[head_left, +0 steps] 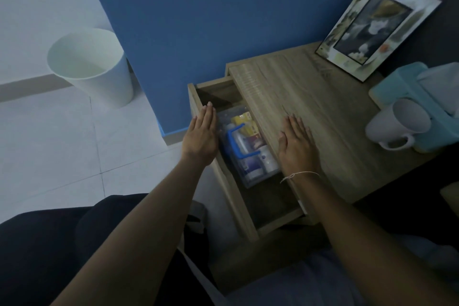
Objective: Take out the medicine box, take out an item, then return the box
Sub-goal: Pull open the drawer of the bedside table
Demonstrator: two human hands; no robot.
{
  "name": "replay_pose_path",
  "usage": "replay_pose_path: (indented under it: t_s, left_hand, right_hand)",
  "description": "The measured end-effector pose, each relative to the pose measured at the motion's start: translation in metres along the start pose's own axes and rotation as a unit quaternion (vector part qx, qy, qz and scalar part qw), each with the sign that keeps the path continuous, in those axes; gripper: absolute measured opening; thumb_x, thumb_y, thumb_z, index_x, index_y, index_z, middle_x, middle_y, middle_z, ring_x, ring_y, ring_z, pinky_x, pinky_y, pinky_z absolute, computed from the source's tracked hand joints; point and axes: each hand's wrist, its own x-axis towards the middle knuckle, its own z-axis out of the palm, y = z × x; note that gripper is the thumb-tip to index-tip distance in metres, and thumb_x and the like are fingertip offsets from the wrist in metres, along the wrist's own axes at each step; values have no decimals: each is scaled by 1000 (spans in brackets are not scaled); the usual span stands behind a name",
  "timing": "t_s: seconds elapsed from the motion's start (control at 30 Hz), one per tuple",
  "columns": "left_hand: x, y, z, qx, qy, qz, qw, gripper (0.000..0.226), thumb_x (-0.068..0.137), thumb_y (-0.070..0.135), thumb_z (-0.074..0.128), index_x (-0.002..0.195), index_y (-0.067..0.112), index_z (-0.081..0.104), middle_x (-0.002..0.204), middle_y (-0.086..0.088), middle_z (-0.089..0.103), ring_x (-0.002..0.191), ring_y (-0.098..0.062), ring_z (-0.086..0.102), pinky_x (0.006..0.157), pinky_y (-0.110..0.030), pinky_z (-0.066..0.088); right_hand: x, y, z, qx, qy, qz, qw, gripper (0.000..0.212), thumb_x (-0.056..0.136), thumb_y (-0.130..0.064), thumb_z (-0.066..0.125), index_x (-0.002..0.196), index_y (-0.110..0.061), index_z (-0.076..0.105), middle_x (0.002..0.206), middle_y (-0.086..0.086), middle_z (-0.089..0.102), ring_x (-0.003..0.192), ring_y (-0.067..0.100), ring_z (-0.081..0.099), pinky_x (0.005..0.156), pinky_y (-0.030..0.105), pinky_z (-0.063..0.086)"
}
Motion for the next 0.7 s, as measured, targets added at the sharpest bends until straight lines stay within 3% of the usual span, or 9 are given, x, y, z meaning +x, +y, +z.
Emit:
replay_pose_path:
  t_s: [0.17,0.4,0.7]
  left_hand:
    - [-9,-14,-11,-37,-24,-14,999,59,102,28,24,150,9,-4,160,-8,-13,148,-21,-11,119,-35,0]
    - [-31,-47,-21,-54,-45,-27,997,59,102,33,22,150,6,-1,160,-10,-10,148,-23,-8,121,-40,7]
    - [-43,-65,-27,-37,-64,-32,997,59,102,32,23,150,8,-1,160,-8,-10,148,-21,-8,122,-38,7]
  right_hand:
    - [1,-1,0,16,8,2,1000,48,99,-23,33,144,-7,36,152,12,36,145,24,26,119,43,19]
    - [0,-4,-2,17,13,4,1000,52,96,-25,28,143,-6,38,151,13,38,144,25,28,119,42,20]
    - [-1,-1,-1,-4,-15,5,1000,50,101,-27,25,148,-9,24,157,9,26,147,21,17,121,39,11]
